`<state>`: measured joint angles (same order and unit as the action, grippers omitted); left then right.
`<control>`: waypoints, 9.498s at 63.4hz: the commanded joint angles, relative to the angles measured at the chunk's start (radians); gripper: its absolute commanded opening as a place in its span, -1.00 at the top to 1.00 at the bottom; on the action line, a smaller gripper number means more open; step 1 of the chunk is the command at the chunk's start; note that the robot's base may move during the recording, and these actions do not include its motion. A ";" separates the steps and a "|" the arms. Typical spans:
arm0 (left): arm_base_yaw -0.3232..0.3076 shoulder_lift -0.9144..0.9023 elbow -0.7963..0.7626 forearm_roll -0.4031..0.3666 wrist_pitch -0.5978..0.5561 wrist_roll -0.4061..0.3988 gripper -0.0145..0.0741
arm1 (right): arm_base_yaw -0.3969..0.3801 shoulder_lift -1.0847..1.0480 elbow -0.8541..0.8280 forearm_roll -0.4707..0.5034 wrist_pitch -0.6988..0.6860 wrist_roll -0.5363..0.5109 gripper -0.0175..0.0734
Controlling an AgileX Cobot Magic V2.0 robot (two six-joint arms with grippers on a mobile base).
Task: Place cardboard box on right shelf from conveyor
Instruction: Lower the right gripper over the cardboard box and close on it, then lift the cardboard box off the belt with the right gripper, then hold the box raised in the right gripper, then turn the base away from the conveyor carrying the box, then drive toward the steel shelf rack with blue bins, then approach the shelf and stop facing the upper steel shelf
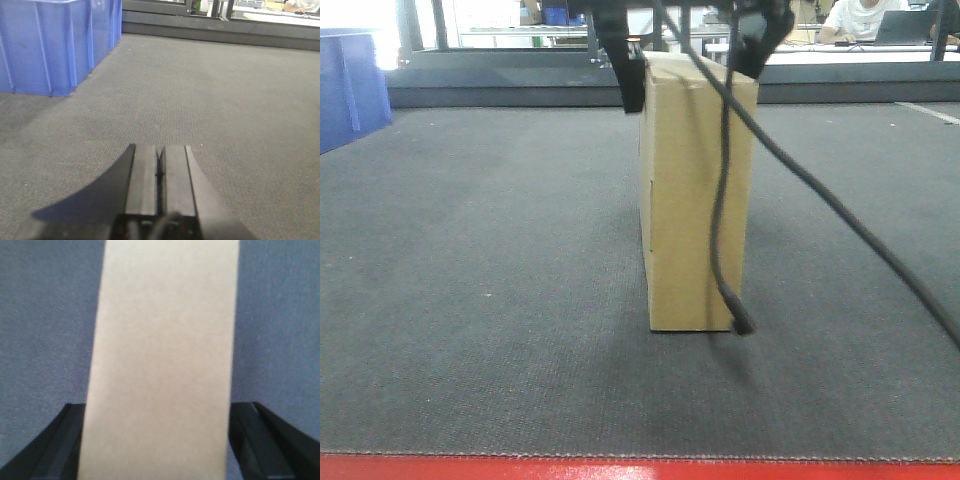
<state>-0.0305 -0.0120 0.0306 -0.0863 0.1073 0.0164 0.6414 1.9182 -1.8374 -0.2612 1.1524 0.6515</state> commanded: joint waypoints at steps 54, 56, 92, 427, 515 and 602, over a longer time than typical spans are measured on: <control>0.002 -0.012 -0.003 -0.005 -0.080 -0.005 0.94 | -0.165 -0.363 0.206 -0.043 -0.198 -0.168 0.14; 0.002 -0.012 -0.003 -0.005 -0.080 -0.005 0.94 | -0.183 -0.389 0.242 -0.041 -0.209 -0.173 0.14; 0.002 -0.012 -0.003 -0.005 -0.080 -0.005 0.94 | -0.388 -1.139 1.021 0.041 -0.525 -0.245 0.14; -0.031 -0.014 -0.003 -0.005 -0.080 -0.005 0.94 | -0.388 -1.585 1.084 0.038 -0.515 -0.245 0.14; -0.031 -0.014 -0.003 -0.005 -0.080 -0.005 0.94 | -0.388 -1.585 1.084 0.038 -0.515 -0.245 0.14; -0.031 -0.014 -0.003 -0.005 -0.080 -0.005 0.94 | -0.388 -1.585 1.084 0.038 -0.516 -0.245 0.14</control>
<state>-0.0595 -0.0120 0.0306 -0.0863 0.1076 0.0164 0.2557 0.3202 -0.7253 -0.2051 0.7322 0.4170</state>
